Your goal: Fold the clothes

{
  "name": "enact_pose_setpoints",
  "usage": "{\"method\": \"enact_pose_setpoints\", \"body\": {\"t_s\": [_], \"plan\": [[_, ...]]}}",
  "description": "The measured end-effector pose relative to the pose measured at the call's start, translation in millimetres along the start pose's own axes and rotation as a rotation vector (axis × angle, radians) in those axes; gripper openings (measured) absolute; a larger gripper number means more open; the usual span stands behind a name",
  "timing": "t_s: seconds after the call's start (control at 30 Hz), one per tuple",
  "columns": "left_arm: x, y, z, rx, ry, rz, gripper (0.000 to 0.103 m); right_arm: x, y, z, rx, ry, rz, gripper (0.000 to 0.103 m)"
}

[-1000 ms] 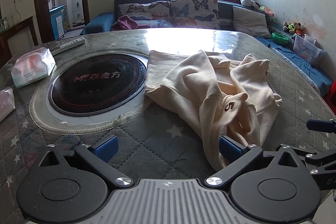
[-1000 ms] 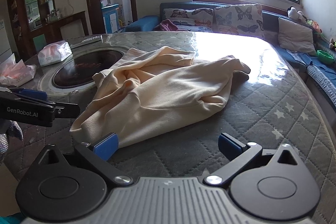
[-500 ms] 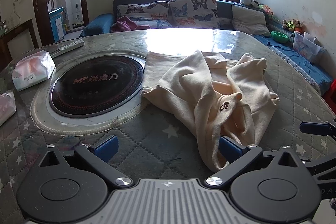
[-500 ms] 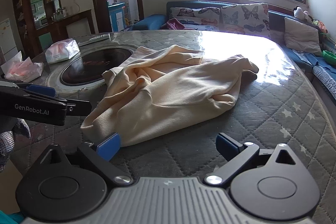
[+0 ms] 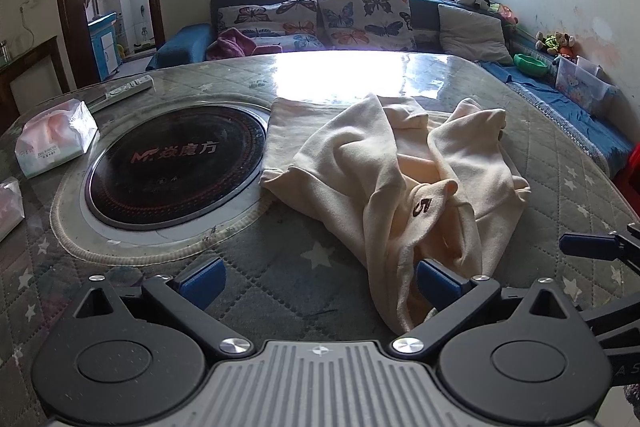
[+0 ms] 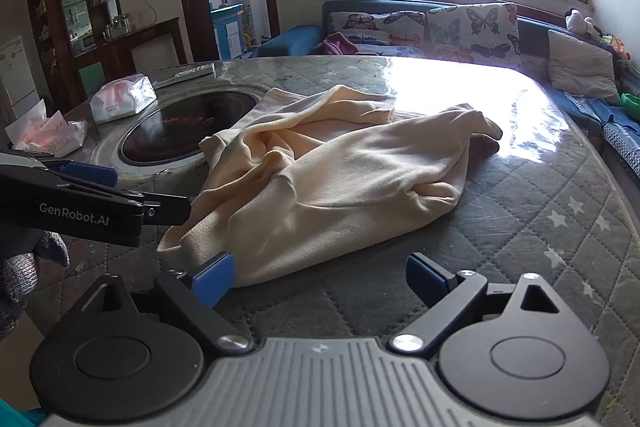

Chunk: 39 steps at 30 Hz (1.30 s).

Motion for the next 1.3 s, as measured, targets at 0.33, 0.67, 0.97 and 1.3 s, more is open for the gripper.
{"method": "enact_pose_setpoints", "body": {"t_s": [0.33, 0.67, 0.97, 1.3], "plan": [[10.0, 0.4, 5.5, -0.003, 0.003, 0.013, 0.103, 5.4, 1.0, 6.6, 0.008, -0.01, 0.004, 0.09], [18.3, -1.4, 11.7, -0.008, 0.007, 0.016, 0.103, 12.8, 0.4, 11.0, 0.02, -0.011, 0.005, 0.087], [33.7, -6.7, 18.9, -0.002, 0.024, 0.03, 0.103, 25.6, 2.5, 19.1, 0.022, -0.001, 0.004, 0.083], [68.3, -5.1, 33.6, 0.006, 0.067, 0.086, 0.103, 48.6, 10.7, 28.7, 0.011, 0.022, 0.004, 0.077]]}}
Point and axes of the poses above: each gripper's, at about its wrist camera, not at the fingertips, and z roughly the way its jaws point, y to its right, x to its top, the point moved 5 cm from there along z, roughly the way its jaws point, and after that the axes turned 14 degrees about z, right-handed, at the moved point
